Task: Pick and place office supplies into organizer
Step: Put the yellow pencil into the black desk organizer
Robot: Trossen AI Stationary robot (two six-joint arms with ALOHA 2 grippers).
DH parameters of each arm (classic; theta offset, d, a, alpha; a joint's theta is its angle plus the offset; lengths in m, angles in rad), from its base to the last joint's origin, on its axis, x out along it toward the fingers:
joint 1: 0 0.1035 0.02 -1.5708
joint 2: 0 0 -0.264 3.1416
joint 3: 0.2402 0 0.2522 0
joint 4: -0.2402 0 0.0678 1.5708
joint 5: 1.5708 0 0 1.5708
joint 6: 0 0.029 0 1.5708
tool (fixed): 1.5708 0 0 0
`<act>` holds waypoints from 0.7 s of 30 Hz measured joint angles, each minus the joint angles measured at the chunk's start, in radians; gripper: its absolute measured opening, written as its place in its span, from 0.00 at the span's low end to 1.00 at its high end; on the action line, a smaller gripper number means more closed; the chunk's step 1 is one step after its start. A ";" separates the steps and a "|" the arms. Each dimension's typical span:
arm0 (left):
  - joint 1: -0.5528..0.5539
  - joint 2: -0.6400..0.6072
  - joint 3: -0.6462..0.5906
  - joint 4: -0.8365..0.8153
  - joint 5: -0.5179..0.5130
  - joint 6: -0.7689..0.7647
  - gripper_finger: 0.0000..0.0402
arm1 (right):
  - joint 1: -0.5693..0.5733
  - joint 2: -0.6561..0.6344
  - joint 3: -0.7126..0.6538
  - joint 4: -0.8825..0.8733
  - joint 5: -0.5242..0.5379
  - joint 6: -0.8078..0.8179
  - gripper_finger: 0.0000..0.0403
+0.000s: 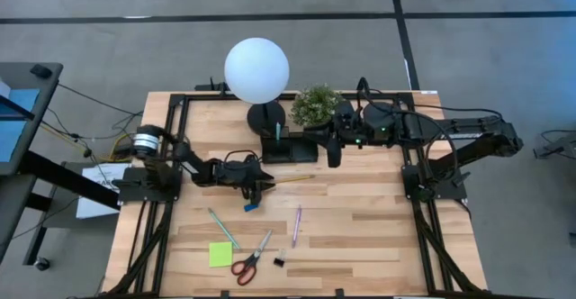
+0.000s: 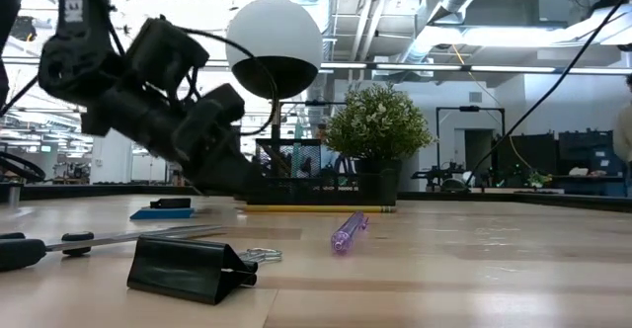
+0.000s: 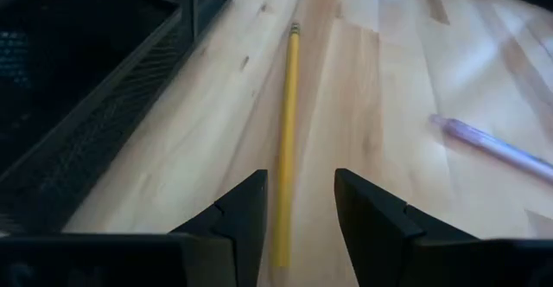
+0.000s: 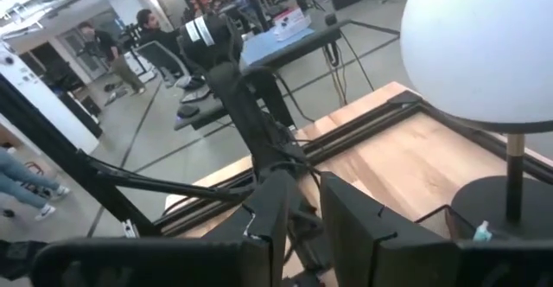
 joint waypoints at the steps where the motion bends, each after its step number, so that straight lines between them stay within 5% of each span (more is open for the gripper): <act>1: 0.002 0.027 0.004 0.012 0.001 0.000 0.32 | 0.000 0.000 0.000 -0.001 0.000 0.000 0.16; 12: -0.004 0.194 0.055 0.103 -0.068 0.063 0.30 | 0.001 0.000 0.000 -0.008 -0.001 0.000 0.16; 21: -0.010 0.190 0.078 0.032 -0.044 0.077 0.06 | 0.001 0.000 0.000 -0.040 -0.002 -0.001 0.16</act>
